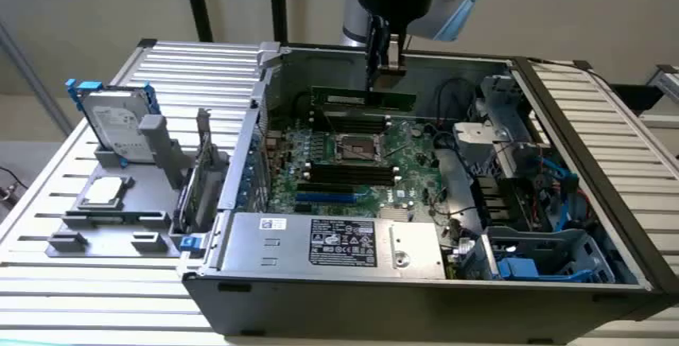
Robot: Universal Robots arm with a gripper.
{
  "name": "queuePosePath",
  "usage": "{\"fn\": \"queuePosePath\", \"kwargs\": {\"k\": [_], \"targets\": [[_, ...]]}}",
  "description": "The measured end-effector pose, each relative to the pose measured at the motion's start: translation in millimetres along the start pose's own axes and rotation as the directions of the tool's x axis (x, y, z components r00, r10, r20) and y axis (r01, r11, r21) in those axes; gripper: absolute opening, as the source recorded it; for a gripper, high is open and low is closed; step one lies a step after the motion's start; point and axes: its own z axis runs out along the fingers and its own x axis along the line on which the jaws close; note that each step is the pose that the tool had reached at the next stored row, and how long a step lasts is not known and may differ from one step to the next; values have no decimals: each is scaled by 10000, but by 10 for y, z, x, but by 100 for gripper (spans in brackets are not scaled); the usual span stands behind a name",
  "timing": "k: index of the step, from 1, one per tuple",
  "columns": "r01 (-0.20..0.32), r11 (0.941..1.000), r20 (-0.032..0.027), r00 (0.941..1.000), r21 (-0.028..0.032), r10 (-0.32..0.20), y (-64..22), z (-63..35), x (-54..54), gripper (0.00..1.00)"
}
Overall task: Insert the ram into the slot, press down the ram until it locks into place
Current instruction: 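Insert the ram into the slot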
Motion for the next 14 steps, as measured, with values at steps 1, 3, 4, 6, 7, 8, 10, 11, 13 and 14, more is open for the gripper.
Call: {"fn": "queuePosePath", "kwargs": {"k": [1, 3, 4, 6, 7, 8, 10, 11, 13, 14], "targets": [[0, 10000, 0, 10000, 0, 0, 0, 0, 0, 13], [0, 10000, 0, 10000, 0, 0, 0, 0, 0, 13], [0, 10000, 0, 10000, 0, 0, 0, 0, 0, 13], [0, 10000, 0, 10000, 0, 0, 0, 0, 0, 13], [0, 10000, 0, 10000, 0, 0, 0, 0, 0, 13], [0, 10000, 0, 10000, 0, 0, 0, 0, 0, 13], [0, 10000, 0, 10000, 0, 0, 0, 0, 0, 13], [0, 10000, 0, 10000, 0, 0, 0, 0, 0, 13], [0, 10000, 0, 10000, 3, 0, 0, 0, 0, 13], [0, 10000, -2, 10000, 23, 0, 1, 3, 0, 13]]}}
